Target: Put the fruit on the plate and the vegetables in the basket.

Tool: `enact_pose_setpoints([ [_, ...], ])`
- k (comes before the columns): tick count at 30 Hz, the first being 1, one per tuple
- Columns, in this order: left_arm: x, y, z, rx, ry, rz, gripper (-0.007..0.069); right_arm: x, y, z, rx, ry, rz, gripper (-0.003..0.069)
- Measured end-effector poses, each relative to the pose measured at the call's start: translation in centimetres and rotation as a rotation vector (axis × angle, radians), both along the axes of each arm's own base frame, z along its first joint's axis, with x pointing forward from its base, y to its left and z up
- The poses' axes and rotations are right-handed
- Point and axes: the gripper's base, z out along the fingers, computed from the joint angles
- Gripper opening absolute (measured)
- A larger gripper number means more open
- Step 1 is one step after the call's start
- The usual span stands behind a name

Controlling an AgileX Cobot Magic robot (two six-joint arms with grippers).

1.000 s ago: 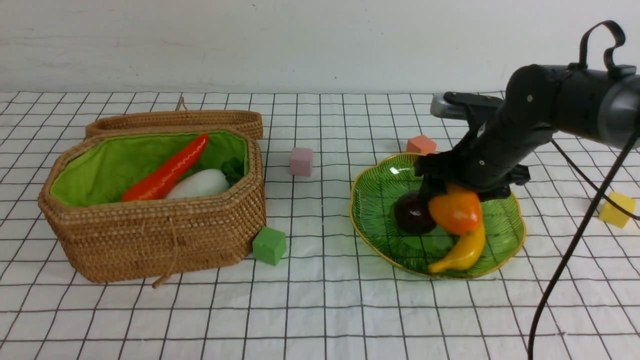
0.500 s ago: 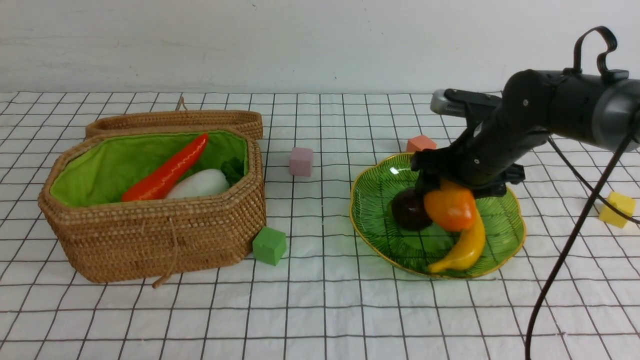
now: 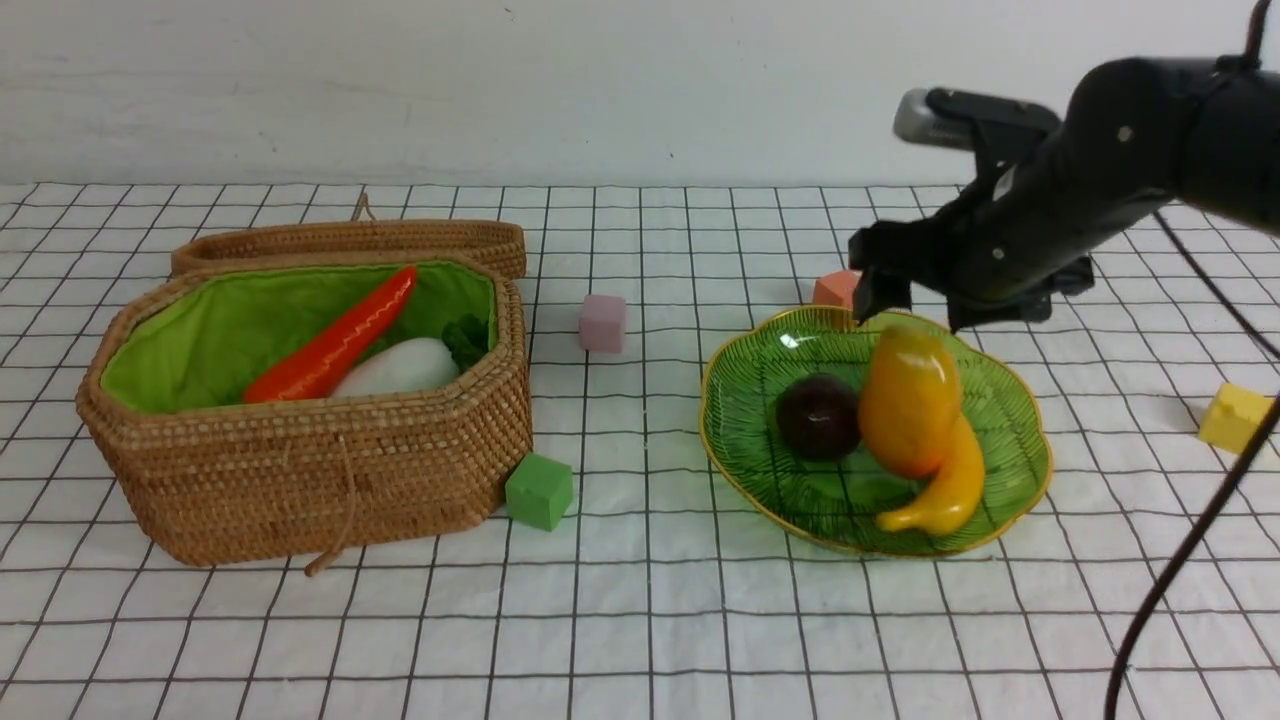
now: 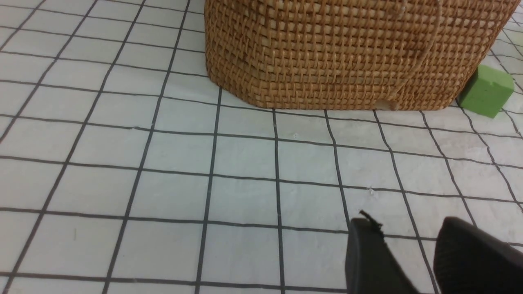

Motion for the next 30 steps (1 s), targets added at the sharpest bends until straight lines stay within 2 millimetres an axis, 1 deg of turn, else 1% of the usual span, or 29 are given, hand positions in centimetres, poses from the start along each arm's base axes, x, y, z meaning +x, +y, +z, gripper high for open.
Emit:
enact_pose_setpoints([
  [1, 0.0, 0.0, 0.0, 0.000, 0.000, 0.000, 0.0239, -0.8, -0.3, 2.0, -0.005, -0.046, 0.004, 0.0604],
  [2, 0.0, 0.0, 0.0, 0.000, 0.000, 0.000, 0.0239, -0.9, -0.4, 2.2, -0.006, -0.052, 0.004, 0.0603],
  [3, 0.0, 0.0, 0.0, 0.000, 0.000, 0.000, 0.0239, -1.7, -0.7, 3.9, -0.012, -0.095, 0.006, 0.0602],
  [4, 0.0, 0.0, 0.0, 0.000, 0.000, 0.000, 0.0239, -2.2, -0.8, 4.8, -0.017, -0.119, 0.008, 0.0601],
  [6, 0.0, 0.0, 0.0, 0.000, 0.000, 0.000, 0.0239, -3.1, -1.2, 6.4, -0.031, -0.152, 0.011, 0.0594],
  [7, 0.0, 0.0, 0.0, 0.000, 0.000, 0.000, 0.0239, -3.2, -1.2, 6.5, -0.031, -0.155, 0.011, 0.0594],
  [9, 0.0, 0.0, 0.0, 0.000, 0.000, 0.000, 0.0239, -4.4, -1.7, 8.1, -0.052, -0.176, 0.015, 0.0584],
  [10, 0.0, 0.0, 0.0, 0.000, 0.000, 0.000, 0.0239, -5.9, -2.2, 9.8, -0.072, -0.198, 0.017, 0.0565],
  [11, 0.0, 0.0, 0.0, 0.000, 0.000, 0.000, 0.0239, -6.9, -2.6, 10.7, -0.088, -0.203, 0.018, 0.0549],
  [12, 0.0, 0.0, 0.0, 0.000, 0.000, 0.000, 0.0239, -7.1, -2.7, 10.9, -0.094, -0.206, 0.017, 0.0541],
  [13, 0.0, 0.0, 0.0, 0.000, 0.000, 0.000, 0.0239, -8.7, -3.3, 12.4, -0.112, -0.219, 0.016, 0.0511],
  [14, 0.0, 0.0, 0.0, 0.000, 0.000, 0.000, 0.0239, -10.2, -3.8, 13.6, -0.123, -0.231, 0.013, 0.0463],
  [15, 0.0, 0.0, 0.0, 0.000, 0.000, 0.000, 0.0239, -10.5, -3.9, 13.7, -0.130, -0.227, 0.011, 0.0454],
  [16, 0.0, 0.0, 0.0, 0.000, 0.000, 0.000, 0.0239, -11.7, -4.3, 14.7, -0.135, -0.240, 0.006, 0.0419],
  [17, 0.0, 0.0, 0.0, 0.000, 0.000, 0.000, 0.0239, -13.7, -5.0, 16.0, -0.144, -0.247, -0.013, 0.0323],
  [18, 0.0, 0.0, 0.0, 0.000, 0.000, 0.000, 0.0239, -14.2, -5.2, 16.2, -0.144, -0.247, -0.016, 0.0311],
  [20, 0.0, 0.0, 0.0, 0.000, 0.000, 0.000, 0.0239, -17.3, -6.1, 17.8, -0.137, -0.252, -0.047, 0.0139],
  [21, 0.0, 0.0, 0.0, 0.000, 0.000, 0.000, 0.0239, -18.0, -6.3, 18.1, -0.131, -0.255, -0.053, 0.0086],
  [22, 0.0, 0.0, 0.0, 0.000, 0.000, 0.000, 0.0239, -19.5, -6.7, 18.6, -0.122, -0.269, -0.061, 0.0027],
  [23, 0.0, 0.0, 0.0, 0.000, 0.000, 0.000, 0.0239, -20.2, -6.9, 18.7, -0.119, -0.272, -0.063, 0.0002],
  [24, 0.0, 0.0, 0.0, 0.000, 0.000, 0.000, 0.0239, -21.1, -7.1, 18.6, -0.115, -0.272, -0.064, -0.0007],
  [25, 0.0, 0.0, 0.0, 0.000, 0.000, 0.000, 0.0239, -21.2, -7.1, 18.5, -0.115, -0.269, -0.063, -0.0008],
  [26, 0.0, 0.0, 0.0, 0.000, 0.000, 0.000, 0.0239, -22.3, -7.4, 18.4, -0.112, -0.262, -0.064, -0.0008],
  [27, 0.0, 0.0, 0.0, 0.000, 0.000, 0.000, 0.0239, -22.9, -7.6, 18.3, -0.110, -0.255, -0.065, -0.0008],
  [30, 0.0, 0.0, 0.0, 0.000, 0.000, 0.000, 0.0239, -23.9, -7.7, 18.1, -0.103, -0.233, -0.062, -0.0008],
])
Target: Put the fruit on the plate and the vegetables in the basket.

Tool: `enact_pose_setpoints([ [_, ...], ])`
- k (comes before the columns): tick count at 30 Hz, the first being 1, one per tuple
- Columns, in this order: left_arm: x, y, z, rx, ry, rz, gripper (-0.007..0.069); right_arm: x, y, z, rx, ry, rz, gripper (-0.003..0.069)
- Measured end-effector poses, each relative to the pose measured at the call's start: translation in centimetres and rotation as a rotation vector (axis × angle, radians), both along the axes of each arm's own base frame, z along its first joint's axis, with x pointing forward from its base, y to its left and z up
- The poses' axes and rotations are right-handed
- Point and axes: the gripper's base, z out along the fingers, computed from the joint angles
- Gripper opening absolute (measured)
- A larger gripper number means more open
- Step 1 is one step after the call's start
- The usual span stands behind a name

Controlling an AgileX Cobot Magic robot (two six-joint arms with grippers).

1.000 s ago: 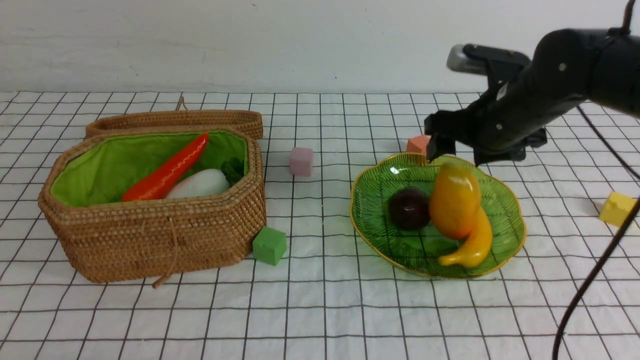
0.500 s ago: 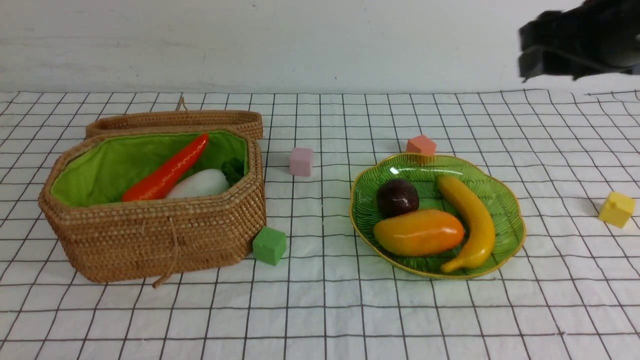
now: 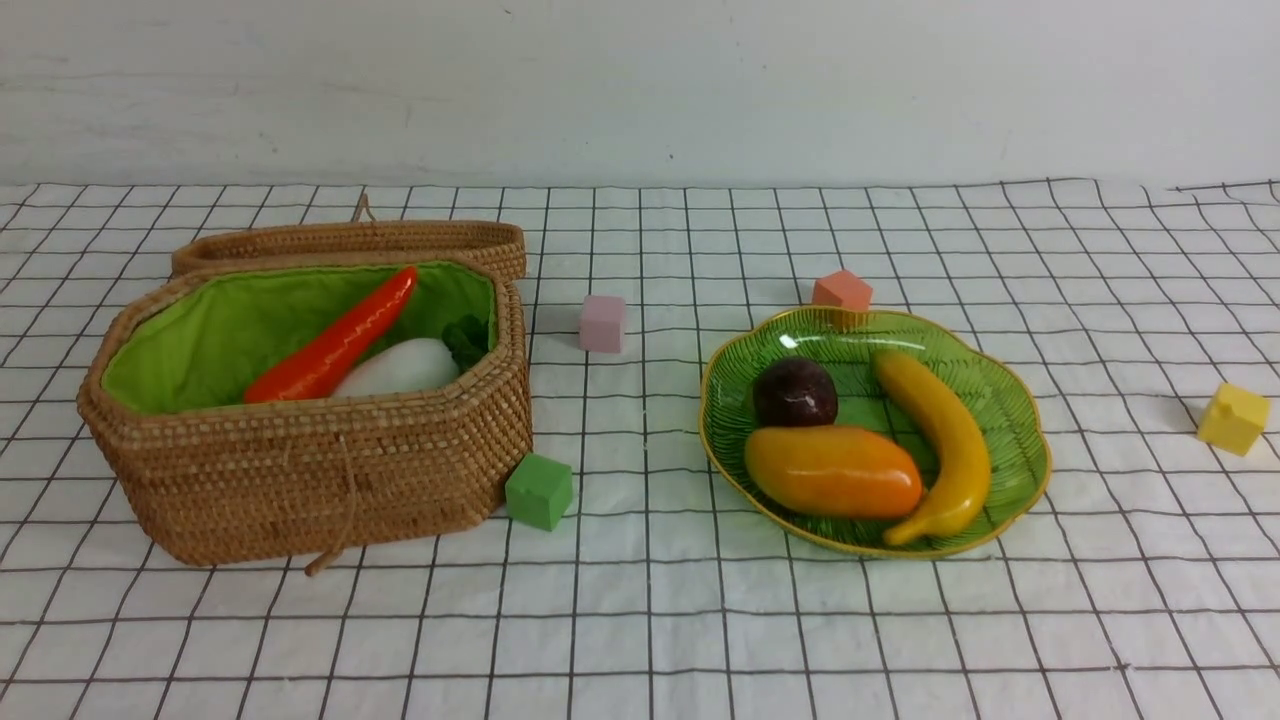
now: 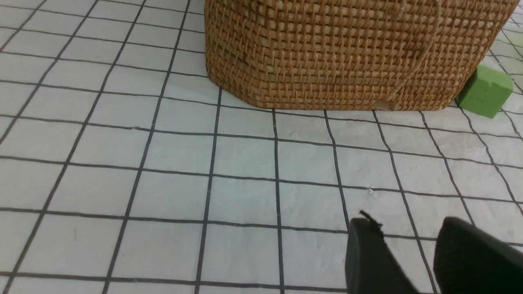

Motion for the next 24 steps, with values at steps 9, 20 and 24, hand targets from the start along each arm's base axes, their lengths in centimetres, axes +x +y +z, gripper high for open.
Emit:
enact_pose_setpoints([
  [9, 0.0, 0.0, 0.0, 0.000, 0.000, 0.000, 0.0239, -0.5, -0.1, -0.3, -0.004, 0.038, 0.000, -0.0008],
  [20, 0.0, 0.0, 0.0, 0.000, 0.000, 0.000, 0.0239, -3.1, -1.0, 0.8, -0.011, -0.063, -0.009, -0.0007],
  [24, 0.0, 0.0, 0.0, 0.000, 0.000, 0.000, 0.0239, -6.4, -2.8, 0.1, -0.036, -0.232, -0.064, -0.0006],
])
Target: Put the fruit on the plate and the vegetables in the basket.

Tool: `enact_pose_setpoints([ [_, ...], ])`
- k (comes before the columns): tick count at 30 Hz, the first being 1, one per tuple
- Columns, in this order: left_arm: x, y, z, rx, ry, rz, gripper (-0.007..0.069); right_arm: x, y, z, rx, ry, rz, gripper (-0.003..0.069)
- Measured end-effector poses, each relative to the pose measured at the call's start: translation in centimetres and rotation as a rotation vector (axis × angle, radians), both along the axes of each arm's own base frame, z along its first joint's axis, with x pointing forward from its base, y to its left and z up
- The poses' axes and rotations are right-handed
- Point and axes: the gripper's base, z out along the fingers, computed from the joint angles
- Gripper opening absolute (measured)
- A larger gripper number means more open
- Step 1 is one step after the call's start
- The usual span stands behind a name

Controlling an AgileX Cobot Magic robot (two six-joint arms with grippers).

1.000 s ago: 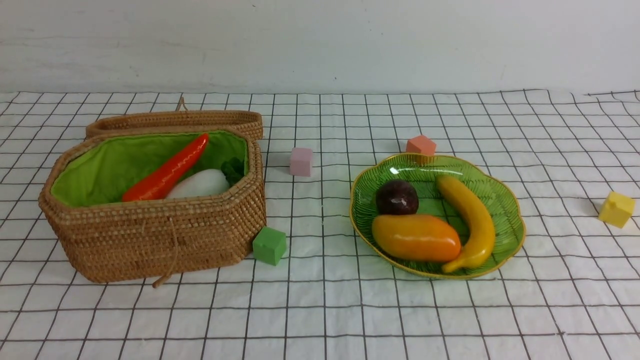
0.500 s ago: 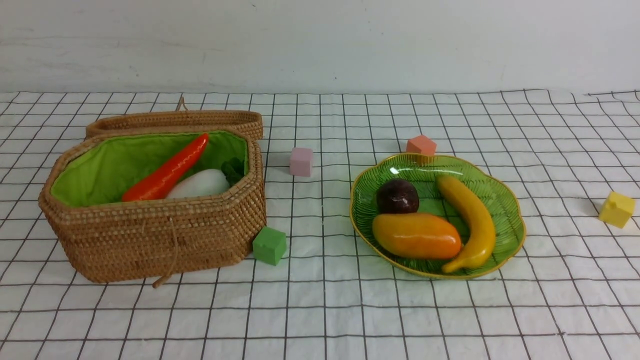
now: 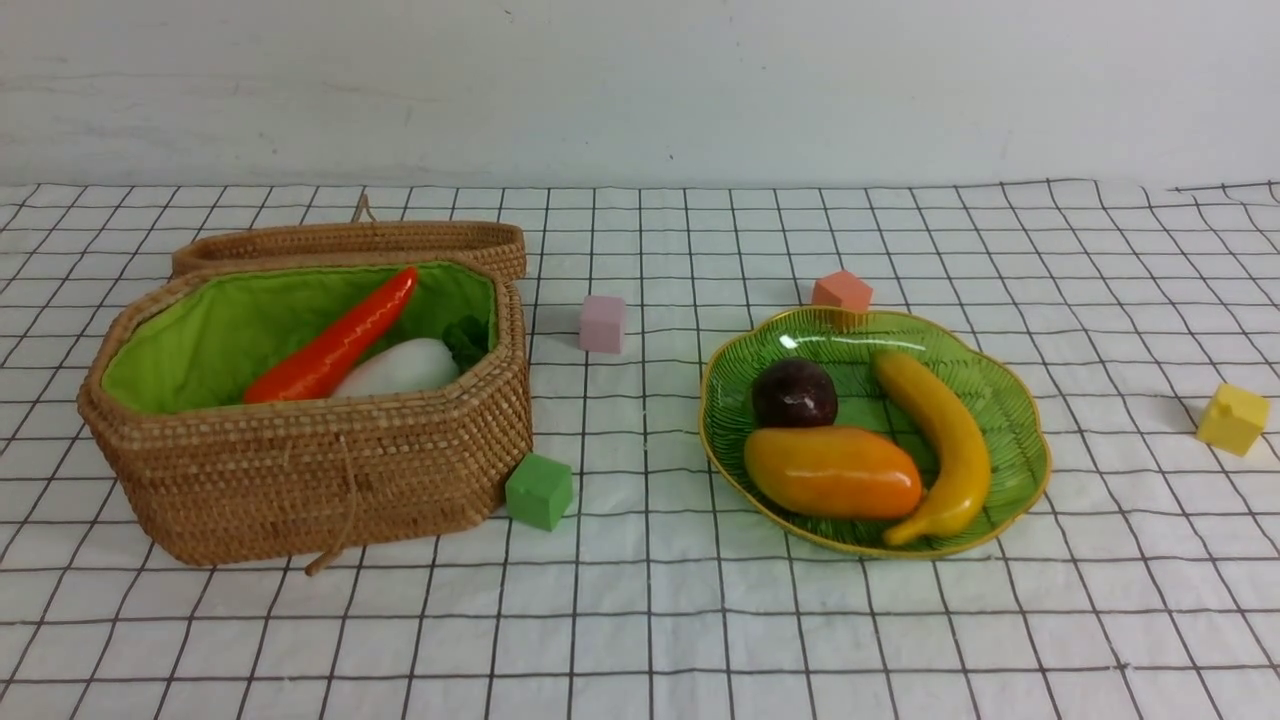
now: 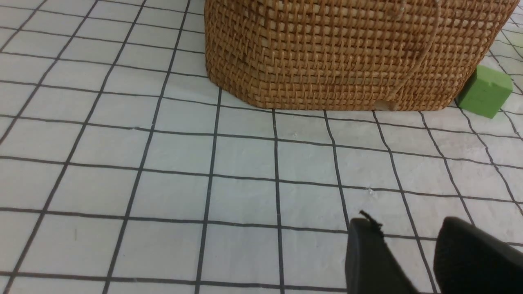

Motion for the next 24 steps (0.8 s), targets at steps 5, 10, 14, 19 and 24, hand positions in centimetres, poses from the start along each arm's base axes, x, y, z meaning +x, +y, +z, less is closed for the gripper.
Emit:
enact_pose_setpoints([
  [5, 0.0, 0.0, 0.0, 0.000, 0.000, 0.000, 0.0239, -2.3, -0.9, -5.4, 0.017, -0.136, -0.056, -0.0003],
  [10, 0.0, 0.0, 0.0, 0.000, 0.000, 0.000, 0.0239, -4.1, -1.4, -18.5, 0.013, -0.220, -0.108, -0.0001],
  [14, 0.0, 0.0, 0.0, 0.000, 0.000, 0.000, 0.0239, -4.8, -1.6, -25.9, -0.009, -0.189, -0.131, 0.0001],
  [19, 0.0, 0.0, 0.0, 0.000, 0.003, 0.000, 0.0239, -5.1, -1.7, -29.5, -0.036, -0.138, -0.145, 0.0006],
  [24, 0.0, 0.0, 0.0, 0.000, 0.001, 0.000, 0.0239, -5.1, -1.7, -29.5, -0.040, -0.147, -0.140, 0.0010],
])
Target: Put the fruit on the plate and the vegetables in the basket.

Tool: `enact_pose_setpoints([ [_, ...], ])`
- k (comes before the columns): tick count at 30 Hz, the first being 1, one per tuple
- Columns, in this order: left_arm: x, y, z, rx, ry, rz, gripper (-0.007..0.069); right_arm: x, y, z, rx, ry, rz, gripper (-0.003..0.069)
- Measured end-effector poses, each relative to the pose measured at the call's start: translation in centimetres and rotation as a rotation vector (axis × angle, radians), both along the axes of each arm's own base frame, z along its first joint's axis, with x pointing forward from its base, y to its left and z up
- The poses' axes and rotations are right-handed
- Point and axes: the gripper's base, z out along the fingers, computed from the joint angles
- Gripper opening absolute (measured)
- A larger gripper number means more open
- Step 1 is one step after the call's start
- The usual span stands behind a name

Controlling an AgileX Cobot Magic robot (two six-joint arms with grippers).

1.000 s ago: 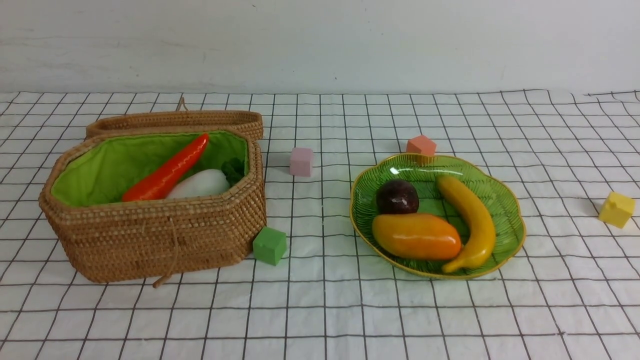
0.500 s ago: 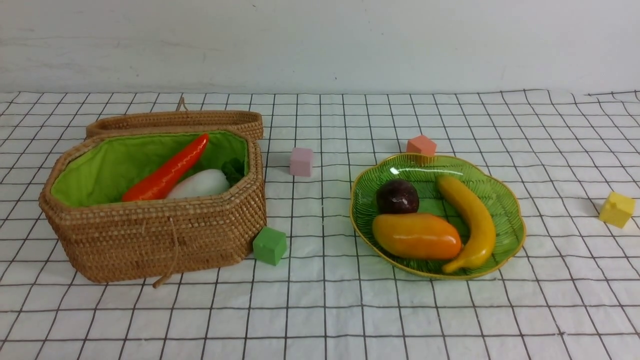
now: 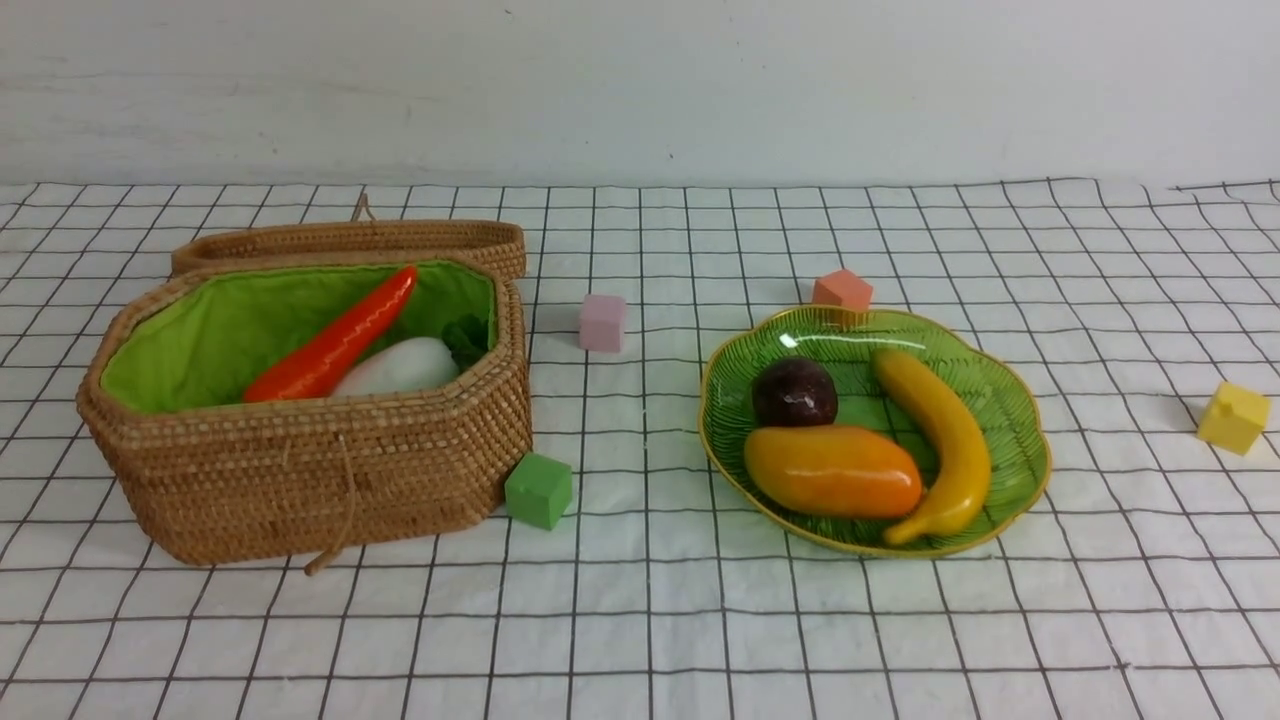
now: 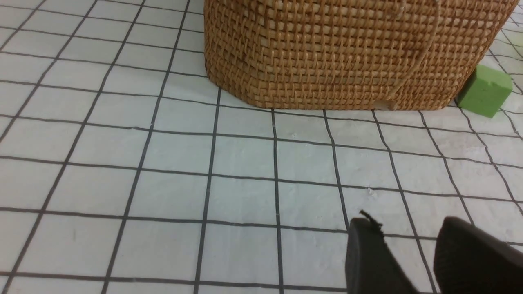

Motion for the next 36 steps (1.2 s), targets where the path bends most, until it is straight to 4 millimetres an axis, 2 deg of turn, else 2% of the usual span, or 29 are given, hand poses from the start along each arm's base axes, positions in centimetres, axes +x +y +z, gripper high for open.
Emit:
enact_pose_setpoints([
  [36, 0.00, 0.01, 0.01, 0.000, -0.001, 0.002, 0.0239, 0.01, 0.02, 0.00, 0.001, -0.003, 0.002, 0.0041],
])
